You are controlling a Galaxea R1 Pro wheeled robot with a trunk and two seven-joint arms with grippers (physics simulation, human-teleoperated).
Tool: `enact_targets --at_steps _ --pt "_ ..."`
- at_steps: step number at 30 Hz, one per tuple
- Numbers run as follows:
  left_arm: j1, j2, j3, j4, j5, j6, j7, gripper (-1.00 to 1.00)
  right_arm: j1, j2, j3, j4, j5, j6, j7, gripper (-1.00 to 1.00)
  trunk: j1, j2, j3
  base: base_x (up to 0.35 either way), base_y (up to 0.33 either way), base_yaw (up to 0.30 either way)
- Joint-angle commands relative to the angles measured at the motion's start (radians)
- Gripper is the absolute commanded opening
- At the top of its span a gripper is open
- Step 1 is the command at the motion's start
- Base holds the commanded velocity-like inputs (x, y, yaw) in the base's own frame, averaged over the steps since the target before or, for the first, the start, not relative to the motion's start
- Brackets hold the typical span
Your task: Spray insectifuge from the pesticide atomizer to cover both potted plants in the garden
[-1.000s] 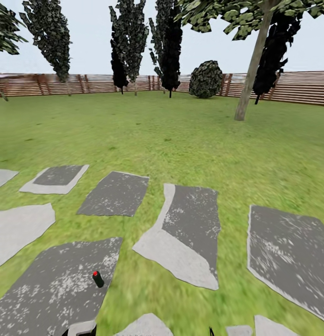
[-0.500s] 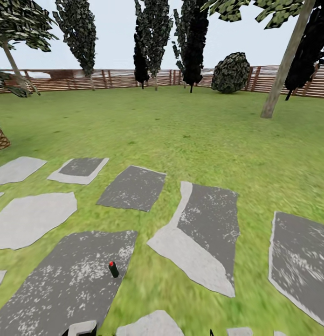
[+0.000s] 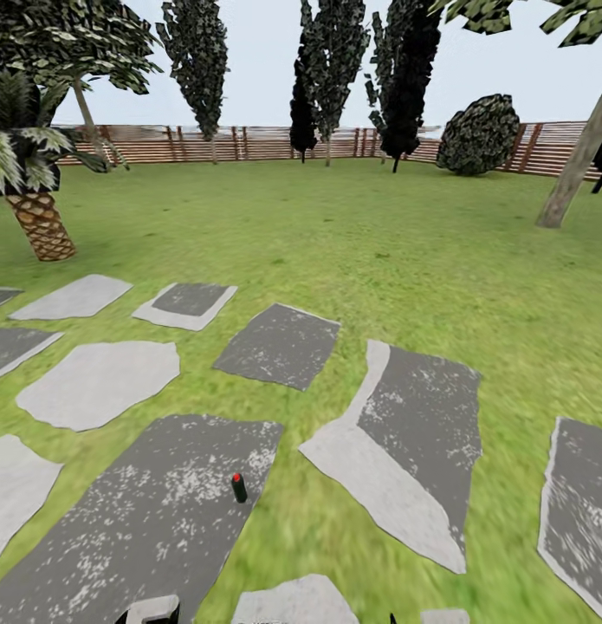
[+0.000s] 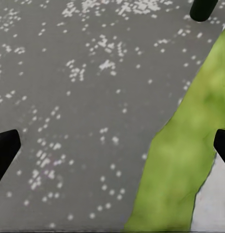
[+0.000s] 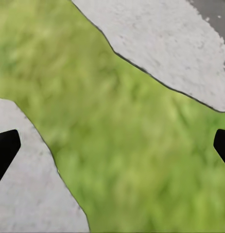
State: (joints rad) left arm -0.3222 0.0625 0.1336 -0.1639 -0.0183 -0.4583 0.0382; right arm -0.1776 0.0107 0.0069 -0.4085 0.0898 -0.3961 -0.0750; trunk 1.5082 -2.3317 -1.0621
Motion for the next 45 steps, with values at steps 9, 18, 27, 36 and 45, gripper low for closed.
enact_targets --at_steps 9,18,27,36,45 --pt "-0.001 -0.001 0.001 0.001 -0.002 -0.003 0.002 1.00 0.000 0.000 0.001 0.001 0.010 -0.001 -0.008 1.00 0.000 0.000 -0.007 0.000 0.000 0.274" --pt "-0.001 -0.002 0.001 0.001 -0.003 -0.003 0.002 1.00 0.000 0.000 0.001 0.000 0.009 -0.002 -0.008 1.00 0.000 0.000 -0.013 0.004 -0.002 0.274" --pt "-0.001 -0.002 0.001 0.001 -0.003 -0.003 0.002 1.00 0.000 0.000 0.001 0.001 0.010 -0.001 -0.008 1.00 0.000 0.000 -0.019 0.116 -0.214 0.274" --pt "-0.001 -0.003 0.001 0.001 -0.002 -0.003 0.002 1.00 0.000 0.000 0.001 0.001 0.008 -0.002 -0.008 1.00 0.000 0.000 -0.025 0.132 -0.255 0.272" --pt "-0.001 -0.002 0.003 0.001 -0.002 -0.003 0.003 1.00 0.000 -0.003 0.001 0.000 0.018 -0.001 -0.005 1.00 0.000 0.000 -0.027 0.095 -0.263 0.067"
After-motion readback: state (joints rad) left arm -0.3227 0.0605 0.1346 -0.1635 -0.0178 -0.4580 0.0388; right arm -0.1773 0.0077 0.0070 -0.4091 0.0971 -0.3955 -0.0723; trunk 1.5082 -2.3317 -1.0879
